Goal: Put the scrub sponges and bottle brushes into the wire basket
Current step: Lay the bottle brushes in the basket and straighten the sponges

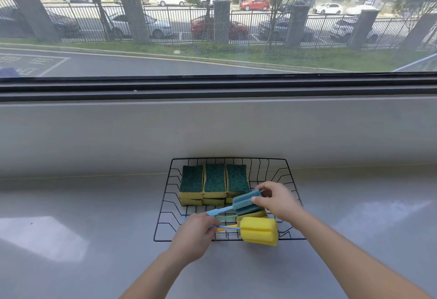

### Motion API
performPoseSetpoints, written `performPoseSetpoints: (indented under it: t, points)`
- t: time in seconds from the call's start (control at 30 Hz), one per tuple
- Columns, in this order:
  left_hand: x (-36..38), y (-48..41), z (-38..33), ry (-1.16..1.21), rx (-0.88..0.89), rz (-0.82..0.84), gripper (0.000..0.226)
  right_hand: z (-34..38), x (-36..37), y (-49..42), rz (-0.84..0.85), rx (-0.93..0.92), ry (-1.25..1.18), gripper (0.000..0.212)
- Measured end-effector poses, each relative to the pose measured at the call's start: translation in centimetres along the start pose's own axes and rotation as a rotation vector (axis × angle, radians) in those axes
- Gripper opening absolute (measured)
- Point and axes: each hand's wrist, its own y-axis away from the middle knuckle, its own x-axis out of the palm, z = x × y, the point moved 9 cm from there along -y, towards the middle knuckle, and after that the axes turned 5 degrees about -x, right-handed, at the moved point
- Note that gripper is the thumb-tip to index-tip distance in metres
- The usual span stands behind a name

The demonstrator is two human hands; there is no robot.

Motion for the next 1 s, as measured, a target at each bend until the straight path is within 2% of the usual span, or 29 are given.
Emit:
performPoseSetpoints:
  t: [0.2, 0.4, 0.57, 0.67, 0.83, 1.0]
  points:
    - [-0.2, -0.1, 0.0, 0.005, -0.012, -0.006, 0.025, -0.7, 0.0, 0.0, 0.007, 0.032, -0.048, 0.038]
    - [-0.1, -0.3, -0.1, -0.017, -0.024, -0.001, 0.026, -0.7, 0.4, -0.1, -0.054, 0.005, 0.011, 0.036]
    - [0.0, -0.8, -0.3, -0.031, -0.015, 0.012, 0.026, -0.3, 0.6, -0.3, 0.06, -0.02, 0.048, 0.034]
    - [-0.1, -1.1, -0.4, -0.026, -0.014, 0.02, 0.026, 0.1, 0.0, 0.0, 0.116, -0.012, -0.083, 0.028]
    - [0.0, -1.6, -0.6, -0.027, 0.014, 0.06, 0.023, -1.4, -2.7, 0.8, -0.089, 0.058, -0.252, 0.022]
    - [-0.5, -1.3, -0.3, 0.053, 0.022, -0.019, 0.019, -3.3, -2.8, 2.6, -0.138, 0.07, -0.379, 0.014]
